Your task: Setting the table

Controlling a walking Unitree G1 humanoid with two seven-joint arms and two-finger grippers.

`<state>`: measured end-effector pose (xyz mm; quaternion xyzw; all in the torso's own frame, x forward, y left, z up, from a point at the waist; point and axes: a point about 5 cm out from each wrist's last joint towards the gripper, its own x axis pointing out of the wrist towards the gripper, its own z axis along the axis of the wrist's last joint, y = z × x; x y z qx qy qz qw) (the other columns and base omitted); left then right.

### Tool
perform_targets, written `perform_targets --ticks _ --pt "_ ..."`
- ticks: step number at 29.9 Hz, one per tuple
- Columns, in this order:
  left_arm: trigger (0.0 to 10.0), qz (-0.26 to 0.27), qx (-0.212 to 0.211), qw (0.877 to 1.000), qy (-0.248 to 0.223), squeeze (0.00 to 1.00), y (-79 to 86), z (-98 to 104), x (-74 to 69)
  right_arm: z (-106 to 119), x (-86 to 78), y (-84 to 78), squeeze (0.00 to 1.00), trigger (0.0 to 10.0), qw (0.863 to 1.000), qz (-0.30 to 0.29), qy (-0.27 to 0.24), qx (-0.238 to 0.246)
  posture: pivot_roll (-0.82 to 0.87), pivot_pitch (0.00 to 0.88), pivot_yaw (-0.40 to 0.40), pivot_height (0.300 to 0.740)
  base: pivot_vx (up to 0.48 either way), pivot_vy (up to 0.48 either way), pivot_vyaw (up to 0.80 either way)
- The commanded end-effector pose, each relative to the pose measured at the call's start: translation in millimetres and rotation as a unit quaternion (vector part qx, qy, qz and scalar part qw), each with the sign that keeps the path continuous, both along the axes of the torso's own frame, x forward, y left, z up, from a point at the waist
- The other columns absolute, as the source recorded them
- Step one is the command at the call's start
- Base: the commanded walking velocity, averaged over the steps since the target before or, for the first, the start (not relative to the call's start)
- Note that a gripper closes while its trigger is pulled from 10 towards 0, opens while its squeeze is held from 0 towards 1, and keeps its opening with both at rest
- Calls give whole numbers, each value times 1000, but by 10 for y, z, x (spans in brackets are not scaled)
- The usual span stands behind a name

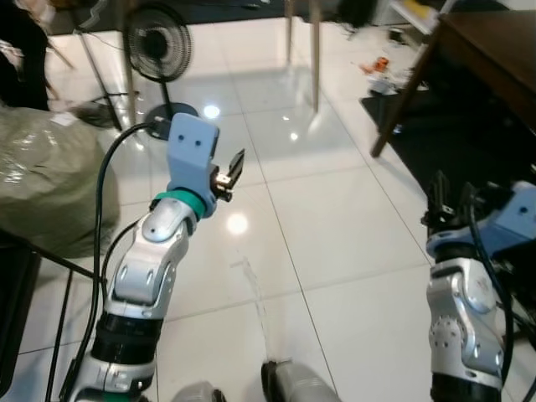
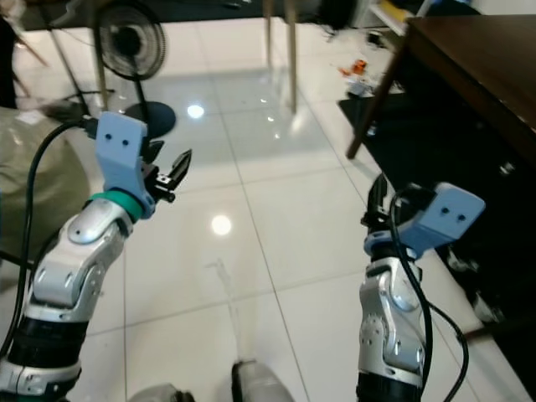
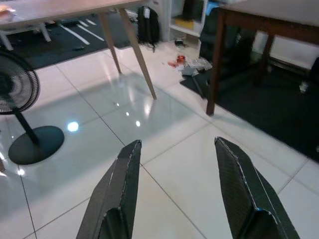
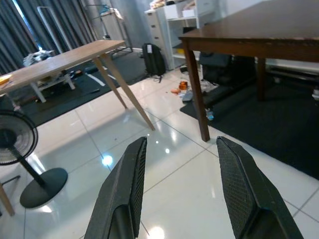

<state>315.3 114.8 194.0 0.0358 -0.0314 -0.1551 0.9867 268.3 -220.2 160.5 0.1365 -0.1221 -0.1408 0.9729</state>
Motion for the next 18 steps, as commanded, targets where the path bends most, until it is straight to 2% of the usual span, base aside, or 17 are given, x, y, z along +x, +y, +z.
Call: perform_targets --ticks 1,13,16,17,18 --pt "10000 2 9 1000 12 0 -9 -30 13 -18 -8 -25 0 10000 1000 -5 5 2 12 20 59 740 0 0 -800" --pt "10000 3 53 998 45 0 38 -209 -10 -32 -17 -50 0 10000 1000 -10 11 -7 13 25 62 740 0 0 -800" --pt "10000 30 97 993 66 0 273 -519 -90 -189 -50 1 0 10000 997 1 44 -58 10 24 53 740 0 0 -800" --pt "10000 30 97 993 66 0 273 -519 -90 -189 -50 1 0 10000 997 1 44 -58 10 24 53 740 0 0 -800" --pt "10000 26 104 991 84 0 390 -680 -171 -331 -76 65 0 10000 995 18 68 -76 11 23 50 740 0 0 -800"
